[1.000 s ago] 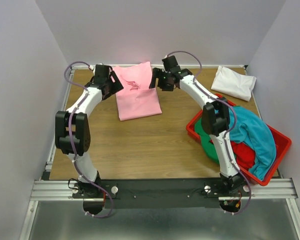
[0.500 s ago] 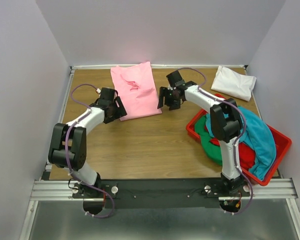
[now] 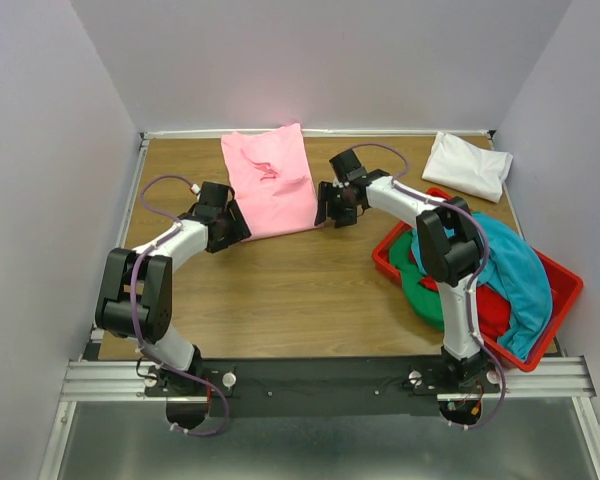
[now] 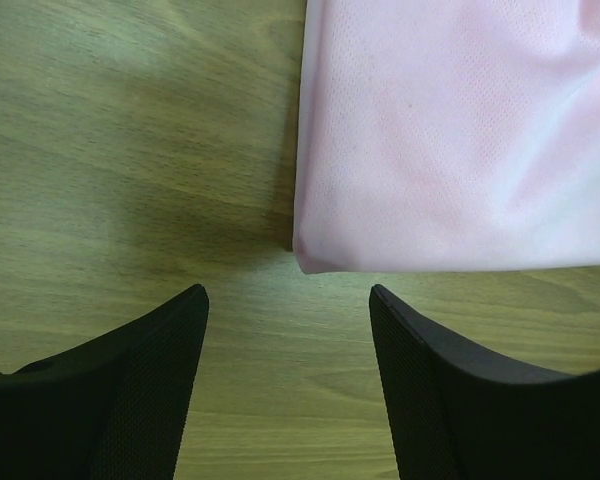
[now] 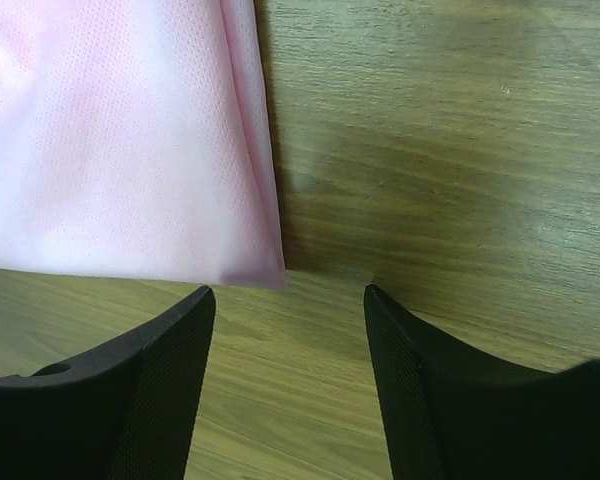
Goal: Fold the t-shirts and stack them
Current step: Fold the tshirt
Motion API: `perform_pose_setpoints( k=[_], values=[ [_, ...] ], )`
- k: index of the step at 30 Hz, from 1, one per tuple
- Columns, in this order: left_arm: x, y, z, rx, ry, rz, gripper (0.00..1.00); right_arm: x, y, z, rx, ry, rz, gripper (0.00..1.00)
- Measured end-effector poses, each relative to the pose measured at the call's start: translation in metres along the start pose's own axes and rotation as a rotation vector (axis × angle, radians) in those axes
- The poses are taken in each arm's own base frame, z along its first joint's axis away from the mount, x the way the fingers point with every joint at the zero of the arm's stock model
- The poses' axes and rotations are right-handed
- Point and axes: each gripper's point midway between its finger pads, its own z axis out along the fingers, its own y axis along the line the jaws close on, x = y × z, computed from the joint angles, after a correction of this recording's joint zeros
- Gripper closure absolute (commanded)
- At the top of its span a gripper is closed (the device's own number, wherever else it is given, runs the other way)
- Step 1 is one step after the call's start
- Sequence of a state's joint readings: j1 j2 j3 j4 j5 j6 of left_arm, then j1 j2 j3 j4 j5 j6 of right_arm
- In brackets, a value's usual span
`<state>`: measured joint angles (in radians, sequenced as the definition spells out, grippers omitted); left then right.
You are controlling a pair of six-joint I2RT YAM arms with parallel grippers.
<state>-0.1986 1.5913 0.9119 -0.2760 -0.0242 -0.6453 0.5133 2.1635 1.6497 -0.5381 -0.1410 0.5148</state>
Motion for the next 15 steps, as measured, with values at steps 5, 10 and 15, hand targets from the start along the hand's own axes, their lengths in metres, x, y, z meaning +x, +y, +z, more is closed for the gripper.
perform_pose_setpoints(
  k=[5,10,15],
  values=[
    [-0.001,-0.001,0.001,0.001,-0.001,-0.002,0.34,0.0,0.003,0.0,-0.005,0.001,0.003,0.37],
    [0.001,0.0,0.005,-0.003,0.009,-0.004,0.35,-0.002,0.01,0.002,-0.021,-0.003,-0.003,0.41],
    [0.004,0.001,0.01,-0.007,0.016,-0.01,0.37,-0.001,0.011,0.007,-0.022,0.002,-0.007,0.44]
  ],
)
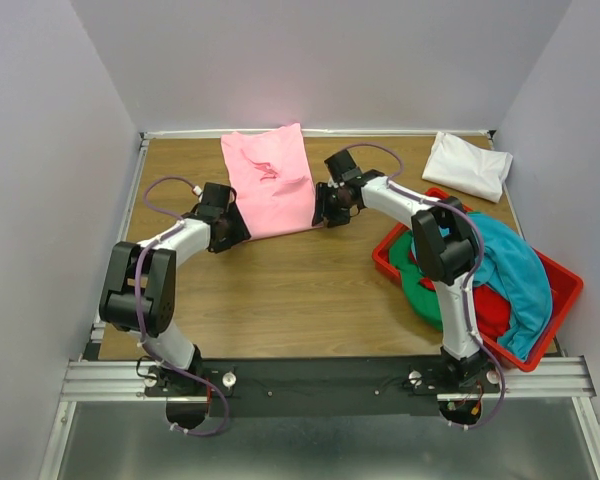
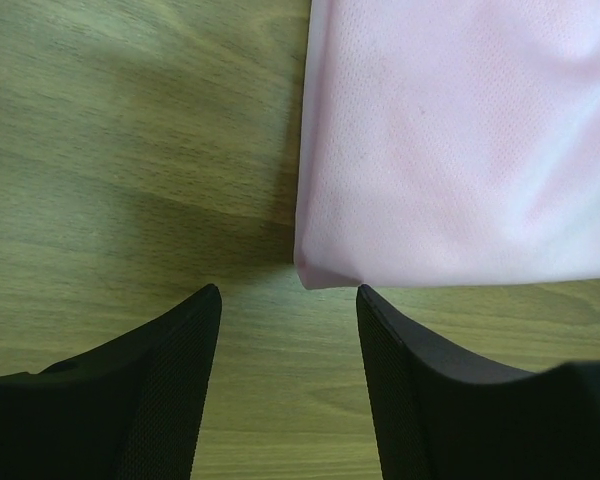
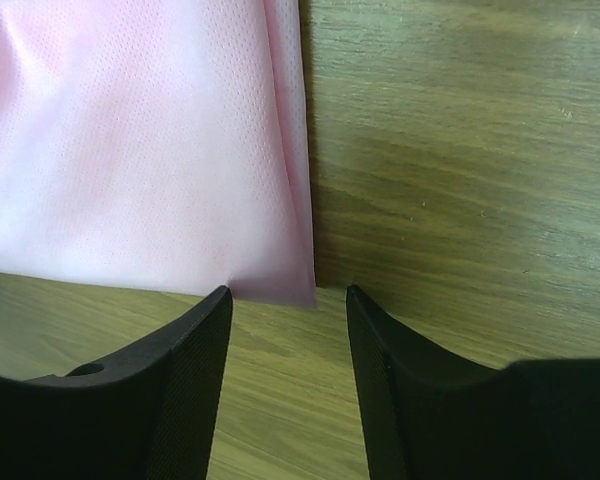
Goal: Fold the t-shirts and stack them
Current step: Fold the tshirt
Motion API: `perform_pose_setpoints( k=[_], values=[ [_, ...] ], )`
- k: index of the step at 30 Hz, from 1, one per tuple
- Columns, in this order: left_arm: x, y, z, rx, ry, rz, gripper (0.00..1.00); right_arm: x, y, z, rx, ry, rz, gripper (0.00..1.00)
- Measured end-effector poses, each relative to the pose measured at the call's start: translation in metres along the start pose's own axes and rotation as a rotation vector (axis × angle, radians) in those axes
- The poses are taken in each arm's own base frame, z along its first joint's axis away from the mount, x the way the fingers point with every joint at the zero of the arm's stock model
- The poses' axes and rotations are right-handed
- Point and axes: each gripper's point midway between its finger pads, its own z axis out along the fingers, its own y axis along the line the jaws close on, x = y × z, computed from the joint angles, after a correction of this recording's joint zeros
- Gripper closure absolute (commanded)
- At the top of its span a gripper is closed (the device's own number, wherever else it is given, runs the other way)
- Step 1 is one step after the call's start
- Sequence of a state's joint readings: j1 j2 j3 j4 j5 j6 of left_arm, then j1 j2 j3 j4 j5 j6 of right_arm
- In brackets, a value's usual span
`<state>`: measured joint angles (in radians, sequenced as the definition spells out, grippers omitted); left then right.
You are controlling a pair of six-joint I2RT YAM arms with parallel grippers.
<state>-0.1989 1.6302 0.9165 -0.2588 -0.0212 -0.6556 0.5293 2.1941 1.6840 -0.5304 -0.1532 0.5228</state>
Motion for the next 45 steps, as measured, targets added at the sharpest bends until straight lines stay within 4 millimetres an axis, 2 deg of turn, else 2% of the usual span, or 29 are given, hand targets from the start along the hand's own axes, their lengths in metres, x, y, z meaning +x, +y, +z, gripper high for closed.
perform_pose_setpoints(
  k=[8,11,13,15,18,19,21,30,34,40,42,45],
  values=[
    [0.002,-0.001,0.007,0.0,0.008,-0.002,0.46,0.0,0.001,0.003,-0.005,0.002,-0.001,0.54],
    [0.001,-0.002,0.009,0.006,0.005,-0.004,0.53,0.001,0.001,0.004,-0.008,0.005,-0.001,0.57],
    [0.002,-0.003,0.01,0.007,0.006,-0.001,0.62,0.001,0.001,0.004,-0.011,0.007,-0.001,0.6],
    [0.002,-0.004,0.011,0.009,0.007,-0.001,0.65,0.002,0.002,0.004,-0.012,0.009,-0.001,0.67],
    [0.001,-0.006,0.014,0.02,0.006,0.002,0.81,0.003,0.001,0.006,-0.015,0.015,-0.001,0.85],
    [0.002,-0.007,0.015,0.024,0.008,0.001,0.91,0.004,0.001,0.006,-0.016,0.017,-0.003,0.92],
    [0.002,-0.008,0.016,0.031,0.009,0.007,0.99,0.004,0.002,0.006,-0.018,0.019,-0.004,0.97],
    [0.001,-0.015,0.015,0.061,0.002,0.047,1.0,0.004,0.002,0.004,-0.021,0.015,-0.009,0.98],
    [-0.011,-0.024,-0.005,0.099,-0.042,0.064,1.0,0.004,0.006,-0.017,-0.03,-0.003,-0.012,0.98],
    [-0.037,-0.051,-0.067,0.22,-0.168,0.087,1.0,0.004,0.017,-0.073,-0.071,-0.067,-0.024,0.99],
    [-0.038,-0.061,-0.087,0.263,-0.193,0.1,1.0,0.004,0.02,-0.092,-0.084,-0.089,-0.028,0.99],
    [-0.025,-0.064,-0.105,0.294,-0.186,0.119,1.0,0.016,0.021,-0.116,-0.088,-0.094,-0.029,0.99]
  ],
)
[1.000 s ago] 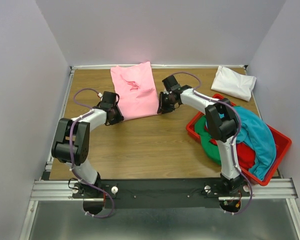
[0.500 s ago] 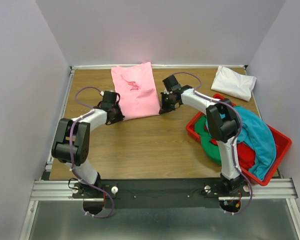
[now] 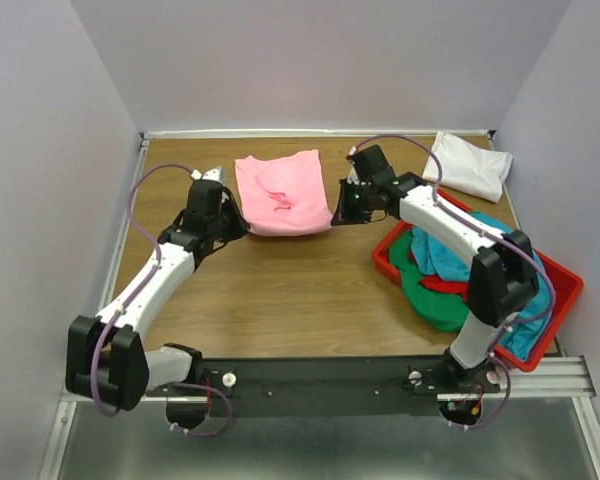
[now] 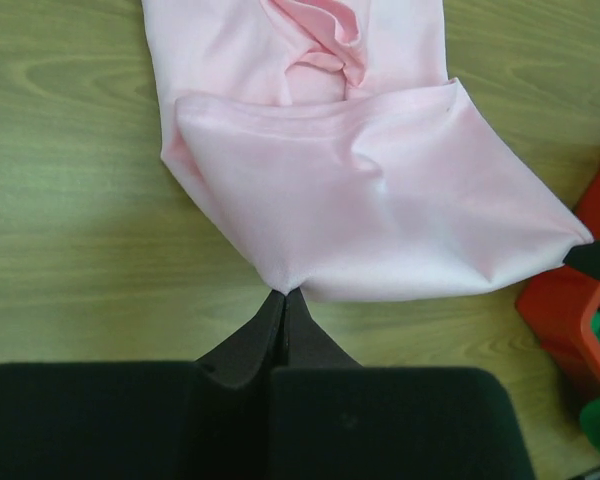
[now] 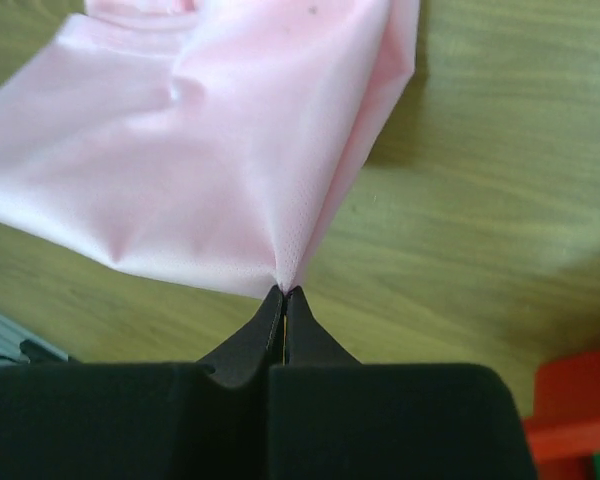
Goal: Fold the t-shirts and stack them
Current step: Fold the tshirt
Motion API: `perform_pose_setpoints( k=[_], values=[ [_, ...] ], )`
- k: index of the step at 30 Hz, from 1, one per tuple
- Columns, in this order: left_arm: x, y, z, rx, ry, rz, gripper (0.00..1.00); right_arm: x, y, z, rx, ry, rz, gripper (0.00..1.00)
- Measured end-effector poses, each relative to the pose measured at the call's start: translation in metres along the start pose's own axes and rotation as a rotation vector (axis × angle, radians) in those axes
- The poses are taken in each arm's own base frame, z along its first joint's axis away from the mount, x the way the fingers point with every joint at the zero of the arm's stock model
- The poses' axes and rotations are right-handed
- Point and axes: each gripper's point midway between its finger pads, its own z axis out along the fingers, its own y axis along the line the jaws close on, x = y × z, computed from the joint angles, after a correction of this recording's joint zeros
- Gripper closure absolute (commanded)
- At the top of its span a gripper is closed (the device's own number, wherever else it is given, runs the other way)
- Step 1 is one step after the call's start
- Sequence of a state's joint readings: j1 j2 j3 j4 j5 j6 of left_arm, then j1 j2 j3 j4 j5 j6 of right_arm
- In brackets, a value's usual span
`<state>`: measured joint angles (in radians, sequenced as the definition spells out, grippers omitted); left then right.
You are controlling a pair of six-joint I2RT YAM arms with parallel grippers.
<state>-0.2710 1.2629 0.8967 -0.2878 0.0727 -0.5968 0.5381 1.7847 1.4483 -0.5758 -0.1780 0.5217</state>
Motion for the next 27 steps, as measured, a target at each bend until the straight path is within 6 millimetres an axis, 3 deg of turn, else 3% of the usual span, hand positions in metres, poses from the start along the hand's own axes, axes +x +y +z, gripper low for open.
perform_pose_setpoints(
  k=[11,20,27],
  values=[
    [0.056,-0.022,-0.064,0.089,0.104,-0.004,1.0,0.046,0.021,-0.082,0.008,0.005,-0.022,0.99],
    [0.08,-0.033,-0.108,0.14,0.151,-0.045,1.0,0.093,0.043,-0.116,0.021,0.069,-0.018,0.99],
    [0.098,-0.026,-0.124,0.121,0.216,-0.061,1.0,0.114,0.037,-0.133,0.066,0.12,0.026,0.99]
  ],
)
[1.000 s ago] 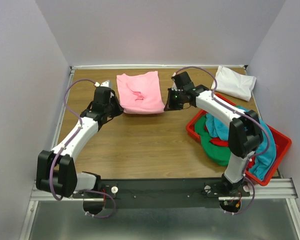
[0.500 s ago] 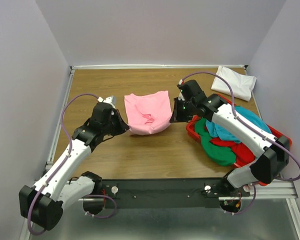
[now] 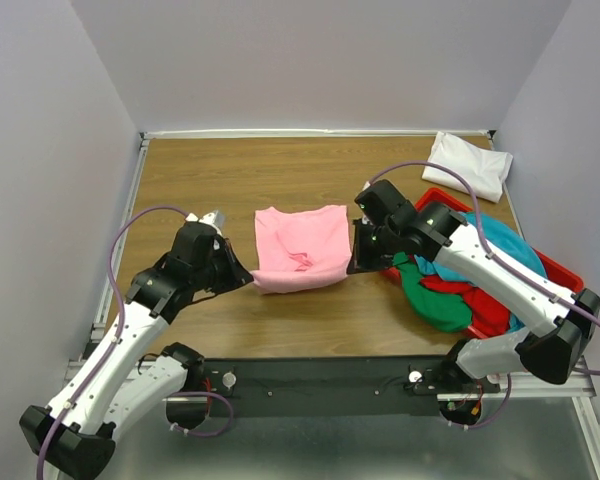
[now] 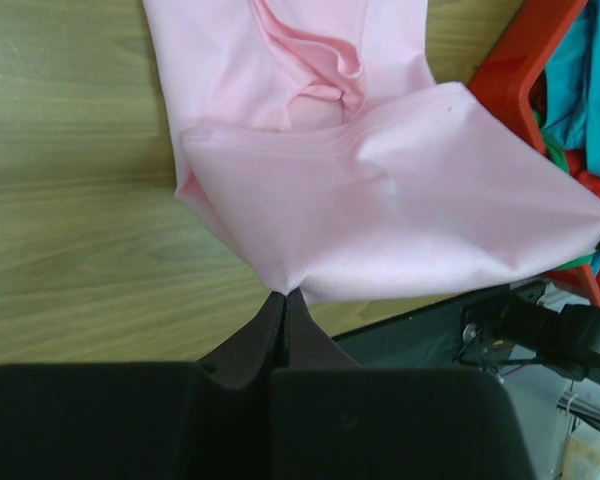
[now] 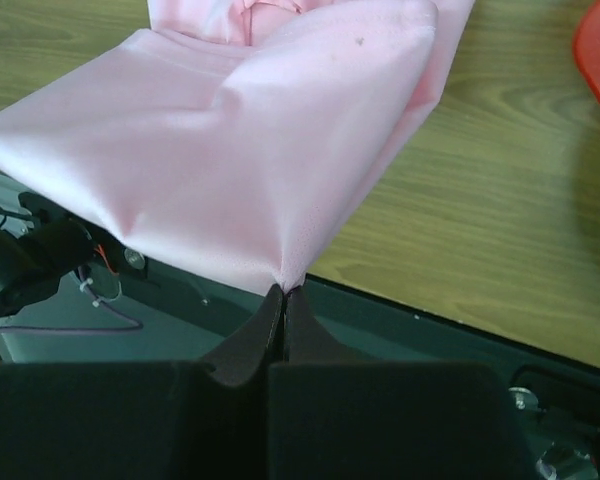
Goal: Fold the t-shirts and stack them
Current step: Fold the tshirt
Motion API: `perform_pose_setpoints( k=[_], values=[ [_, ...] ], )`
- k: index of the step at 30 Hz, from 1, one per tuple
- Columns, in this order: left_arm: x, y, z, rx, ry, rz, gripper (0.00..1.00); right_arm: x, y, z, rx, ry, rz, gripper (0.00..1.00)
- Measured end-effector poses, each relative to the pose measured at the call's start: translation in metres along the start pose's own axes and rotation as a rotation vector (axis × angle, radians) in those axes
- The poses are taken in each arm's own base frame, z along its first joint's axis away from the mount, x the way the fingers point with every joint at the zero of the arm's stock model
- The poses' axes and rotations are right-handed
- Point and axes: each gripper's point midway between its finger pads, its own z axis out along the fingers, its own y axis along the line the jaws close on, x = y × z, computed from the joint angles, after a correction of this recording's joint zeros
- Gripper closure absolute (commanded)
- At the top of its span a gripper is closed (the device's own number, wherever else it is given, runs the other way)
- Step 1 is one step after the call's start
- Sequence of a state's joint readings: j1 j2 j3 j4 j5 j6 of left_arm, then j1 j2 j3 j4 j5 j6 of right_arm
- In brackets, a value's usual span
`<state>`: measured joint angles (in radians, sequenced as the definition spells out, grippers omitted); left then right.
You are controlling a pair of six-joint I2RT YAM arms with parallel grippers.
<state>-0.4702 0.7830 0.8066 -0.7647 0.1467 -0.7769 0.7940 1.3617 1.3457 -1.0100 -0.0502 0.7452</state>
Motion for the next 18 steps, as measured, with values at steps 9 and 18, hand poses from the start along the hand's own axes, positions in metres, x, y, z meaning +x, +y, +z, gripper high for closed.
perform_pose_setpoints(
  k=[9,18],
  values=[
    [0.008,0.002,-0.008,-0.018,0.037,-0.016,1.0,0.001,-0.011,-0.011,0.061,-0.027,0.064,0.99],
    [-0.01,-0.013,0.002,-0.006,0.019,-0.03,1.0,-0.045,-0.004,-0.027,0.112,-0.206,0.122,0.99]
  ],
)
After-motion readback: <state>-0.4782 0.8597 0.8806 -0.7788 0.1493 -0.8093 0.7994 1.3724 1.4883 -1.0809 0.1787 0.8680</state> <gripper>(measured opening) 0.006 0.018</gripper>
